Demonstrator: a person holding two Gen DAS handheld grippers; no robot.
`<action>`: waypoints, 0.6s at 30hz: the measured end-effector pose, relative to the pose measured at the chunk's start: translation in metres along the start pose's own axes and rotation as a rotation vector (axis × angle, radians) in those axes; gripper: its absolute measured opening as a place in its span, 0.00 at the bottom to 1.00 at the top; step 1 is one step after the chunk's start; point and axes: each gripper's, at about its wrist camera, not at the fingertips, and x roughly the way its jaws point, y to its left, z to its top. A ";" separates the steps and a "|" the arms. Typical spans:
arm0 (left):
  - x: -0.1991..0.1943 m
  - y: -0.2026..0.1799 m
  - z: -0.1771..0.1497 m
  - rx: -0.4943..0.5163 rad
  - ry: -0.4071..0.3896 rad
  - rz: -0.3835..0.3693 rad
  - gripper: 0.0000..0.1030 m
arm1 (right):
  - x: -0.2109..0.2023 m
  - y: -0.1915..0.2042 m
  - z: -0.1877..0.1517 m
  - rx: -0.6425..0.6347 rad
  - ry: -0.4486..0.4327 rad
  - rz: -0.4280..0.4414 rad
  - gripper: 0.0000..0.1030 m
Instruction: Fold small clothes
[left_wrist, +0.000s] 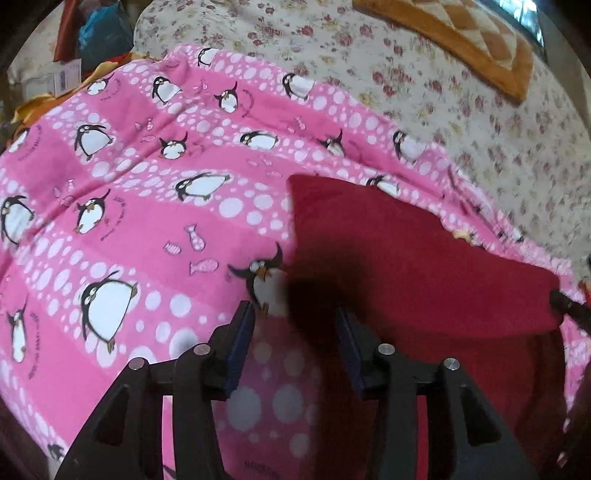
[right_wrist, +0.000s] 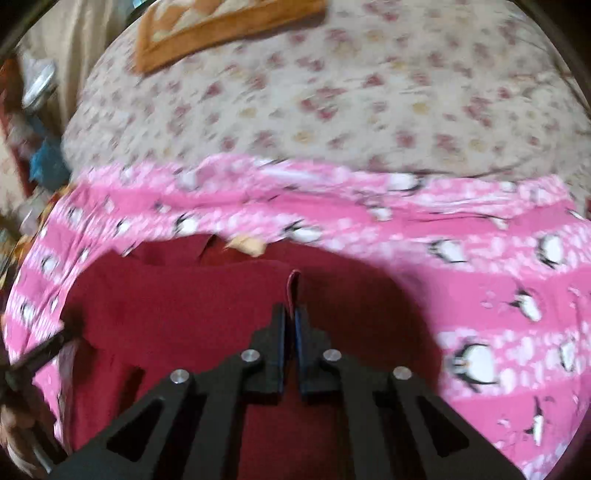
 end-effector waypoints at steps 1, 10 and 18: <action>0.000 -0.002 0.000 0.011 0.004 0.004 0.23 | 0.002 -0.005 0.000 0.005 0.003 -0.034 0.05; -0.039 0.002 0.014 -0.067 -0.106 -0.039 0.23 | 0.017 -0.022 -0.006 0.003 0.039 -0.114 0.05; -0.012 -0.027 0.034 0.027 -0.063 0.019 0.23 | 0.018 -0.023 0.000 0.020 0.047 -0.105 0.05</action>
